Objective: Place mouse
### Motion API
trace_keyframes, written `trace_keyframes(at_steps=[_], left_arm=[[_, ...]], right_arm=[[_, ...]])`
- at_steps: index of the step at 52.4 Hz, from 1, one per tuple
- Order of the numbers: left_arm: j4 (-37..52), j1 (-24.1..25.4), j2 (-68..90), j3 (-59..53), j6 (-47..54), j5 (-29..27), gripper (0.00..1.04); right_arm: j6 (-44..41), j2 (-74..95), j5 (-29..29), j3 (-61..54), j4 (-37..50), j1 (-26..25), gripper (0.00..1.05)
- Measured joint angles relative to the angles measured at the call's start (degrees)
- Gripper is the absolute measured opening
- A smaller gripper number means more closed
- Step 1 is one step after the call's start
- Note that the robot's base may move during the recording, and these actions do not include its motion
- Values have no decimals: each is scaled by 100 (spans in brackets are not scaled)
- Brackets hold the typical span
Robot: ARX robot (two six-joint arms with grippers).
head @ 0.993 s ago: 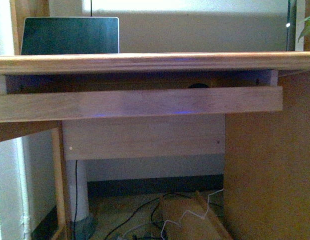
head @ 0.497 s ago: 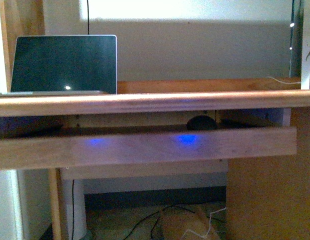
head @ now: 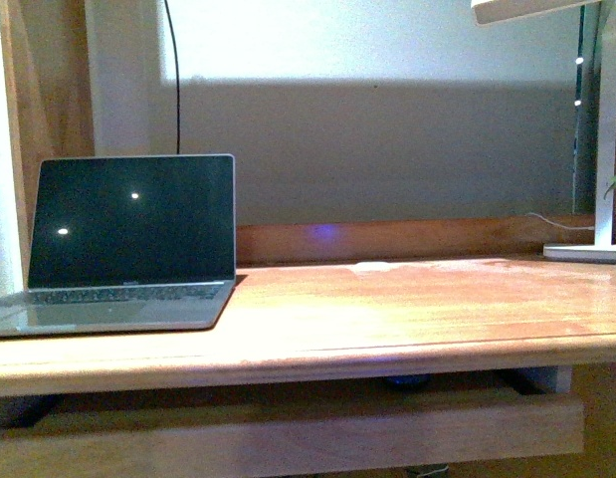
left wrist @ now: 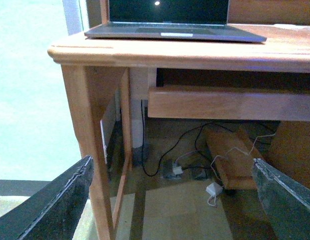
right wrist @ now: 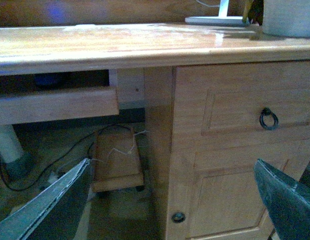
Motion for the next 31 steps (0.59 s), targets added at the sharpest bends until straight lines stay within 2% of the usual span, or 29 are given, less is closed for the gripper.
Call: trace_keyframes(at_steps=[5,8,10,16,22,31], left_arm=[[-2,0,2,2,0,-2,97],[-688,-164,341,238,-369,-389,97],[-868,-219,557,304,-503,-422,97],[-691,-356,1220,310,-415,-330,97],[68,-76,2192,382,149,221,97],[2094,601,4411,796,1620,890,97]], right_arm=[[2,0,2,0,0,0,97],[2,0,0,0,0,0,97],[2,0,4,0,0,0,97],[2,0,0,0,0,0,97],[2,0,-4,0,0,0,97],[2,0,0,0,0,0,97]])
